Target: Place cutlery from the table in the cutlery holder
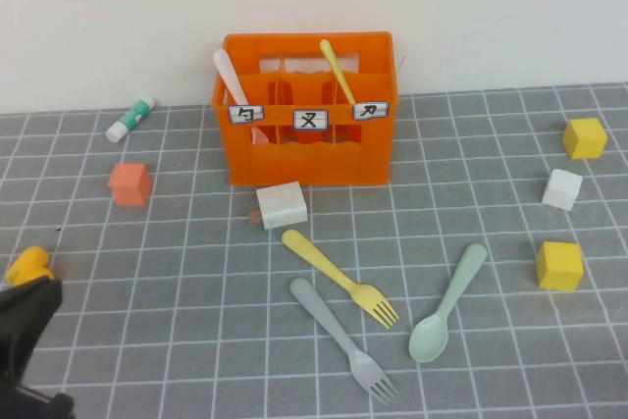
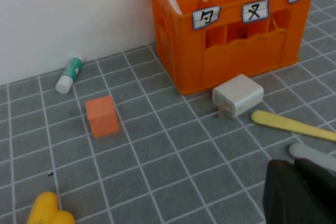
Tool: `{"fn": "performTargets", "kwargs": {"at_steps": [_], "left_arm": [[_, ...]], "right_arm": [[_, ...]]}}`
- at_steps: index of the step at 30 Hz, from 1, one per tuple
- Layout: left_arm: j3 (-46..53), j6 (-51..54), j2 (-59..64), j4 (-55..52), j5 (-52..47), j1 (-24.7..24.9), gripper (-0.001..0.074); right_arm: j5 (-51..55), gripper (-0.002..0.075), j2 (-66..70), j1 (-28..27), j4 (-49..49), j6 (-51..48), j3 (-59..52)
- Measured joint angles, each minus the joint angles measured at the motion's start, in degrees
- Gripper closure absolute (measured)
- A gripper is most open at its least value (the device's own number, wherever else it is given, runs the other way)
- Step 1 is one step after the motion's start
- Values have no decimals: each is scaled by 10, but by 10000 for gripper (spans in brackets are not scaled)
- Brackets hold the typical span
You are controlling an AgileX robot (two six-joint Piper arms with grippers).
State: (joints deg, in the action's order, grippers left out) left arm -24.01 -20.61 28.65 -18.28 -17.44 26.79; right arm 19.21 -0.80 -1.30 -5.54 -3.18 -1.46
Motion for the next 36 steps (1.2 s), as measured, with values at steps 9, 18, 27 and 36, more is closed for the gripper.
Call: {"fn": "performTargets", "kwargs": {"at_steps": [9,18,27,36], "left_arm": [[13,-5,-109,13,-83,-33,735],[138,90,-273,113,-50,-172,735],[249,62,-293,155,-33,-208,735],[251,66,-294,161,-27,-208,735]], "right_arm": [[0,729,0,0,0,0,0],[0,729,0,0,0,0,0],[0,729,0,0,0,0,0],[0,729,0,0,0,0,0]]}}
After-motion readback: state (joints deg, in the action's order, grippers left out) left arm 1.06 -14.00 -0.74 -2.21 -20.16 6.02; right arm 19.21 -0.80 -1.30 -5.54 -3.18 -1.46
